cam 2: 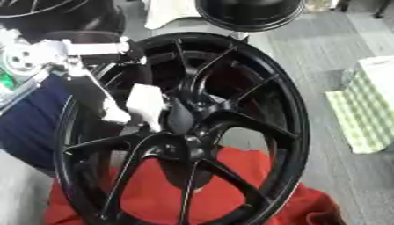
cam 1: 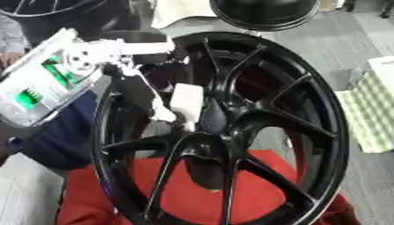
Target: Pull the pin out of the wheel hub.
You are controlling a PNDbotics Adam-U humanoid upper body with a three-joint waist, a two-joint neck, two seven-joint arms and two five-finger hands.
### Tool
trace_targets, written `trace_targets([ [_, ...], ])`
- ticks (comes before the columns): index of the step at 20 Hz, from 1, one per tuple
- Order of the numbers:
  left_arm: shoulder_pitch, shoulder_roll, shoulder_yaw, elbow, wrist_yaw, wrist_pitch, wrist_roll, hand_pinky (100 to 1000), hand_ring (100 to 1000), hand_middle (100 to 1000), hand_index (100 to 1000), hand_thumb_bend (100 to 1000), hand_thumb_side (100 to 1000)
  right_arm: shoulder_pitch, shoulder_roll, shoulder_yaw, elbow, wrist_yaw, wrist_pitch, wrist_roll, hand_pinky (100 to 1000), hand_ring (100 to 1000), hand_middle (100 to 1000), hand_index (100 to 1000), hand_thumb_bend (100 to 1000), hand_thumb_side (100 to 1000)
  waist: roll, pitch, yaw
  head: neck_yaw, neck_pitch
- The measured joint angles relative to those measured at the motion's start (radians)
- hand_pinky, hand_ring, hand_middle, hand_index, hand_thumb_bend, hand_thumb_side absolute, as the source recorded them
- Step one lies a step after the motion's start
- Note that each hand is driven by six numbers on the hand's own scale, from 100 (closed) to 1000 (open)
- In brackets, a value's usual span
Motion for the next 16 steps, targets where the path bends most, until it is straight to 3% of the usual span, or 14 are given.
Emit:
trace_targets([
  [3,0.000,0.008,0.013,-0.016,0.015,0.007,0.010,714,623,498,405,476,100,0.000,0.000,0.000,0.000,0.000,0.000,0.001,685,632,559,668,100,870,0.000,0.000,0.000,0.000,0.000],
  [4,0.000,0.010,0.018,-0.023,0.023,0.010,0.013,712,622,496,405,511,100,0.000,0.000,0.000,0.000,0.000,0.000,0.001,685,631,559,668,100,874,0.000,0.000,0.000,0.000,0.000],
  [10,0.000,0.011,0.061,-0.072,0.084,0.042,0.055,693,612,490,405,493,100,0.000,0.000,0.000,0.000,0.000,0.000,0.001,686,632,559,668,100,875,-0.005,0.000,0.001,0.002,0.000],
  [16,0.000,0.034,0.138,-0.117,0.167,0.071,0.139,678,605,484,405,467,100,0.000,0.000,0.000,0.000,0.000,0.000,0.002,686,632,560,668,100,875,-0.007,0.000,0.004,0.004,0.000],
])
